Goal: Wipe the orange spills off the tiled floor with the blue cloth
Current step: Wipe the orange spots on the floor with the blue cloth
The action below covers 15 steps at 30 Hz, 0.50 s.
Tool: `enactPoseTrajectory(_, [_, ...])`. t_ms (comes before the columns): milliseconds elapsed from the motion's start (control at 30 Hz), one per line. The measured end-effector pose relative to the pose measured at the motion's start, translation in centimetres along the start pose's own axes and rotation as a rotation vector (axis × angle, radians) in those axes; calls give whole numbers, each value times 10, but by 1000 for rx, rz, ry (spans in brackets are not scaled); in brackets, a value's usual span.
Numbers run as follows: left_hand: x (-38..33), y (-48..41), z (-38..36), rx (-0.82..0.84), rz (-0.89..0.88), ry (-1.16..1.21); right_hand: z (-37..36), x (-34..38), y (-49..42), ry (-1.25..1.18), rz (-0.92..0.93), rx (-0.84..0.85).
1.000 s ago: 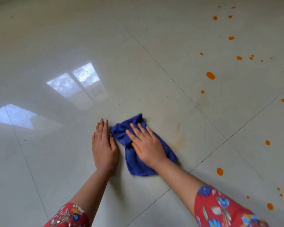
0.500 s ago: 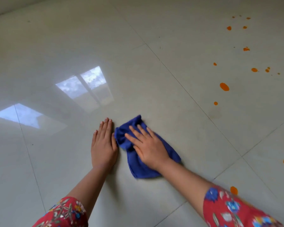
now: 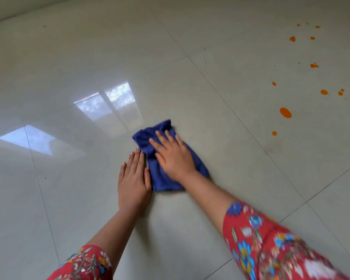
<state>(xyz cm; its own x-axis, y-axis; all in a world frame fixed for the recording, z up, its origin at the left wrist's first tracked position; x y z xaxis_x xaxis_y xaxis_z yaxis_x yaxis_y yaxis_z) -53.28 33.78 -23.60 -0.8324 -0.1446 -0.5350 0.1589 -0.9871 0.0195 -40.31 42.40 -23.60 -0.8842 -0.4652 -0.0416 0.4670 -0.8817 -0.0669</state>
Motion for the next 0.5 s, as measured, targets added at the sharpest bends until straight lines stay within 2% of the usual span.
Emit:
enactPoseTrajectory(67, [0, -1, 2, -3, 13, 12, -1, -36, -30, 32, -97, 53])
enactPoseTrajectory(133, [-1, -11, 6, 6, -25, 16, -5, -77, -26, 18, -281, 113])
enactPoseTrajectory(200, [2, -36, 10, 24, -65, -10, -7, -104, 8, 7, -475, 29])
enactPoseTrajectory(267, [6, -67, 12, 40, -31, -9, -5, -102, 52, 57, -560, -3])
enactPoseTrajectory(333, [6, -93, 10, 69, -8, -35, -3, -69, 84, 84, -510, -19])
enactPoseTrajectory(467, [7, -106, 6, 66, -3, -67, 0, -19, 53, -29, -95, -28])
enactPoseTrajectory(500, [8, -104, 6, 61, -3, -70, 0, -20, 33, -41, -49, -16])
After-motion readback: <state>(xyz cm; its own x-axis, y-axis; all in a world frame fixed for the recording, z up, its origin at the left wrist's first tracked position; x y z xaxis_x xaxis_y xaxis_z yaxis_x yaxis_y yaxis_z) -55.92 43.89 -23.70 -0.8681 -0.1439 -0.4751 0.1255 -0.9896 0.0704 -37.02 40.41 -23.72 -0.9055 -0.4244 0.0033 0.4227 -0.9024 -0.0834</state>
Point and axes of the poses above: each hand's wrist, its own y-axis away from the middle knuckle, its own z-axis out of the back of the hand, x = y × z, the point moved 2 cm from there along -y, towards the middle knuckle, and after that the axes turned 14 degrees about y, right-handed, at the moved point
